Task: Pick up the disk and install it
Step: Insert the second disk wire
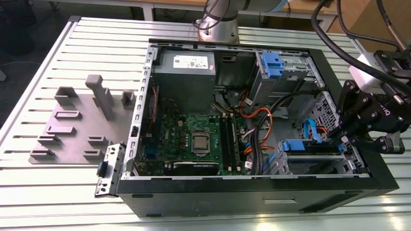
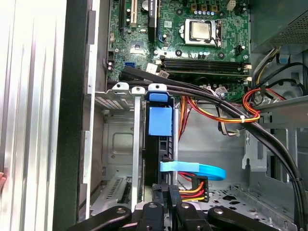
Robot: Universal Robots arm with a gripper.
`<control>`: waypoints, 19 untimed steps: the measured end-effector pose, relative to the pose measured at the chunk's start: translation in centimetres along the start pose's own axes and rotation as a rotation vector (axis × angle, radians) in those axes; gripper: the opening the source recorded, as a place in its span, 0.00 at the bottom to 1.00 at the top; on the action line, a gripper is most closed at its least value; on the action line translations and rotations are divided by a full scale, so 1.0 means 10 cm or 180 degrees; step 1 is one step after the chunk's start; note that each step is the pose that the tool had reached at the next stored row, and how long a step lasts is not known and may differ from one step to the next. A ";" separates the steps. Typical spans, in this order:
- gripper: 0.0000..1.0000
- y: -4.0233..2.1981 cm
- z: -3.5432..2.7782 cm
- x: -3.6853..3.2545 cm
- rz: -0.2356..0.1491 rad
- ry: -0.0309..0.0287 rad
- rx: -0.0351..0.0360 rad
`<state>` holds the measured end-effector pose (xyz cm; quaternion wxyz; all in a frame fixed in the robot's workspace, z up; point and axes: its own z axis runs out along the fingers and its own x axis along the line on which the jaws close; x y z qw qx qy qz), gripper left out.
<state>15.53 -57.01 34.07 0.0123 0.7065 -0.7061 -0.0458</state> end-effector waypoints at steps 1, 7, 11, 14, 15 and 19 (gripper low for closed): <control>0.16 0.000 0.003 0.002 0.0000 0.0000 0.0000; 0.16 -0.001 0.009 0.005 0.0000 0.0004 0.0000; 0.16 -0.001 0.014 0.006 0.0000 0.0005 0.0000; 0.16 -0.001 0.016 0.006 0.0000 0.0004 0.0000; 0.16 -0.001 0.016 0.006 0.0000 0.0004 0.0000; 0.18 -0.002 0.018 0.007 0.0000 0.0003 0.0000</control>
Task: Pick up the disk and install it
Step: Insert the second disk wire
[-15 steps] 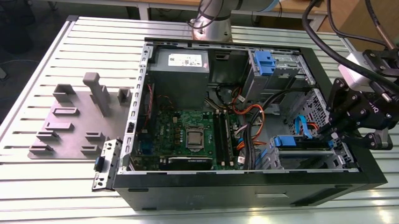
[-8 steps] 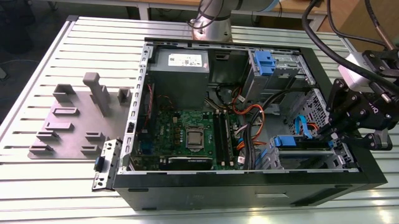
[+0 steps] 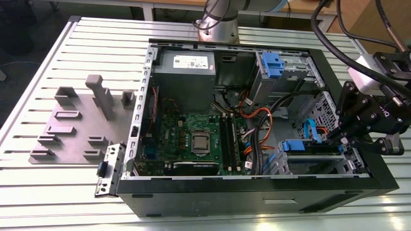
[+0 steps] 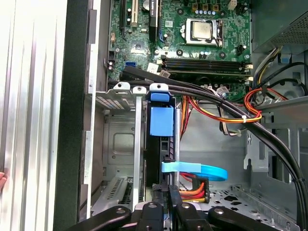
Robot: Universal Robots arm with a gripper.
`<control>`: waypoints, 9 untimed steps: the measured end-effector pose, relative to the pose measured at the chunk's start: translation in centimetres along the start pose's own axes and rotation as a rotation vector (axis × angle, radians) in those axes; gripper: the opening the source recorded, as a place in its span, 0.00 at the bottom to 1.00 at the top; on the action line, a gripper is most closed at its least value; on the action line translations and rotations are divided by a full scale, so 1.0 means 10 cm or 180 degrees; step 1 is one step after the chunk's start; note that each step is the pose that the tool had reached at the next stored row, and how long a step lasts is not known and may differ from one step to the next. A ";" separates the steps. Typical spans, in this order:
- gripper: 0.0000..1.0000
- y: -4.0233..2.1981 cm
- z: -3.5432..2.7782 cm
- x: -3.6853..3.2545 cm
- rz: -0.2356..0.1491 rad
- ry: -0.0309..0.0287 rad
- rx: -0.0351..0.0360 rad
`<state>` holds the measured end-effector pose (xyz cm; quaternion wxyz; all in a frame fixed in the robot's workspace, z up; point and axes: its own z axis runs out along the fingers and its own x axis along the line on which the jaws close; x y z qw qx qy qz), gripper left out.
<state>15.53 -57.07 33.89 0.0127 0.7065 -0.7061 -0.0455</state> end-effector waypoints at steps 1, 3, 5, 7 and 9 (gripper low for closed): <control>0.18 0.000 0.000 0.000 0.0000 0.0000 0.0000; 0.30 0.000 0.000 0.000 0.0000 0.0000 0.0000; 0.30 0.000 0.001 0.001 0.0000 0.0001 0.0000; 0.30 -0.001 0.017 0.001 0.0000 0.0000 0.0000; 0.30 -0.004 0.034 0.002 0.0001 0.0001 0.0000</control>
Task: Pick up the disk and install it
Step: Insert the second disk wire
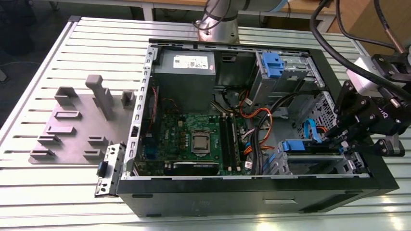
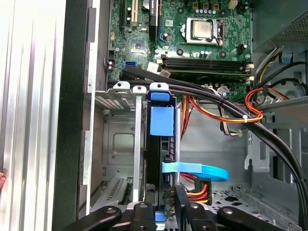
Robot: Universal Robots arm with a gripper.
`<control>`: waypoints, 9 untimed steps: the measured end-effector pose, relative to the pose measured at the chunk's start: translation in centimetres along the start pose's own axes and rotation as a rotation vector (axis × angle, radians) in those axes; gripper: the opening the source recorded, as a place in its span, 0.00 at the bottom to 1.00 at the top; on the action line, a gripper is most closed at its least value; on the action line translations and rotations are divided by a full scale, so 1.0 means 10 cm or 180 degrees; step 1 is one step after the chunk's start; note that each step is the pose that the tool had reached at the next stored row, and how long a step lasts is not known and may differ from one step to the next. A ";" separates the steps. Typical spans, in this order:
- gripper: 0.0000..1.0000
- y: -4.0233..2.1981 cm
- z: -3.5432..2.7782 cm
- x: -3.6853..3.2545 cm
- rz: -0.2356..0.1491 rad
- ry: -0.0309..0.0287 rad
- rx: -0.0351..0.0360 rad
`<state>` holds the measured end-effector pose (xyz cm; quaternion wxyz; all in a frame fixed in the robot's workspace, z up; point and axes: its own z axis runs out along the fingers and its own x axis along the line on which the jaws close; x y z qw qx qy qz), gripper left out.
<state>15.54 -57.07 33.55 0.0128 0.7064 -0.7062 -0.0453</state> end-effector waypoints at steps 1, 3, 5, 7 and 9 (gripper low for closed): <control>0.30 -0.003 0.009 0.000 0.0000 0.0000 0.0000; 0.30 -0.017 0.017 0.000 0.0000 0.0000 0.0000; 0.30 -0.036 0.021 -0.001 0.0000 0.0000 0.0000; 0.30 -0.042 0.020 -0.001 0.0000 0.0000 0.0000; 0.30 -0.043 0.021 -0.001 0.0000 0.0000 0.0000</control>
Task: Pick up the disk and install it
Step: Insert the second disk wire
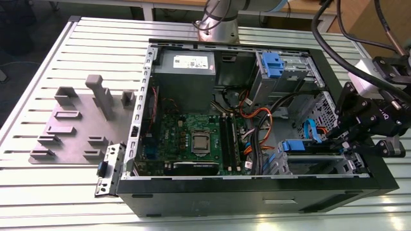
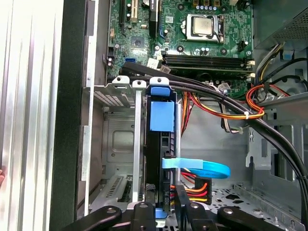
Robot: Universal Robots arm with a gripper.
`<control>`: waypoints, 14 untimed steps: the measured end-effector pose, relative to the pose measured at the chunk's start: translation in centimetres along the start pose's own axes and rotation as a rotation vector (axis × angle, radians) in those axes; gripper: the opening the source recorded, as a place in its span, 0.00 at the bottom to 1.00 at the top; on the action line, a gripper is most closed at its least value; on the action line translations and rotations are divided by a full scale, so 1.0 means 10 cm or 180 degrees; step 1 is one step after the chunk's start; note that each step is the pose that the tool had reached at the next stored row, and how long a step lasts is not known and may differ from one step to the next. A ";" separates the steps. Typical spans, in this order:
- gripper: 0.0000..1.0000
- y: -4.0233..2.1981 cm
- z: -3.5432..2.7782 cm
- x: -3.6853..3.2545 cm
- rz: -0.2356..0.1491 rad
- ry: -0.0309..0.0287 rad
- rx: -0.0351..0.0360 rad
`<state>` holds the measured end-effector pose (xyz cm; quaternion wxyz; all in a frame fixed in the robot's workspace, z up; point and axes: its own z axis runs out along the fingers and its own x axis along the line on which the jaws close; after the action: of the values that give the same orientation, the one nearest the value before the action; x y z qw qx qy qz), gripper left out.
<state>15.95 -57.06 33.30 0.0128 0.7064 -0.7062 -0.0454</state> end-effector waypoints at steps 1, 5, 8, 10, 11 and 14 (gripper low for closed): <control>0.30 -0.001 0.000 0.000 0.0000 0.0000 0.0000; 0.30 -0.003 -0.001 0.000 0.0000 0.0000 0.0000; 0.22 -0.003 -0.002 0.000 0.0000 0.0001 0.0000; 0.17 -0.004 -0.002 0.000 0.0000 0.0001 0.0000; 0.17 -0.005 -0.001 0.000 0.0000 0.0000 0.0000; 0.17 -0.006 -0.001 0.000 0.0000 0.0000 0.0000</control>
<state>16.01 -57.06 33.30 0.0128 0.7065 -0.7062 -0.0454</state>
